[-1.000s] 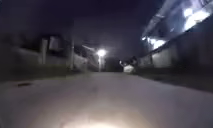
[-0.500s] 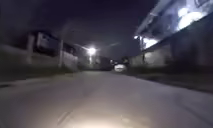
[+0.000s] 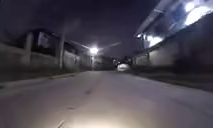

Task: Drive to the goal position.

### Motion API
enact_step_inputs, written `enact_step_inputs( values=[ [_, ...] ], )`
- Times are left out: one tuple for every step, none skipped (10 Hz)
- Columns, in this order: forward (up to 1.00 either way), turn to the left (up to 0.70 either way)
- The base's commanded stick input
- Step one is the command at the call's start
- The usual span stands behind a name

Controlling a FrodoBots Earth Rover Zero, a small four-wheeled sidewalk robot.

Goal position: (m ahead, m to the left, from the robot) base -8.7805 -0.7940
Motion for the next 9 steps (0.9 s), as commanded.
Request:
enact_step_inputs(
  values=[
    [1.00,0.00],
    [1.00,0.00],
    [1.00,0.00],
    [1.00,0.00],
    [1.00,0.00],
    [1.00,-0.01],
    [1.00,-0.08],
    [1.00,-0.16],
    [1.00,-0.24]
  ],
)
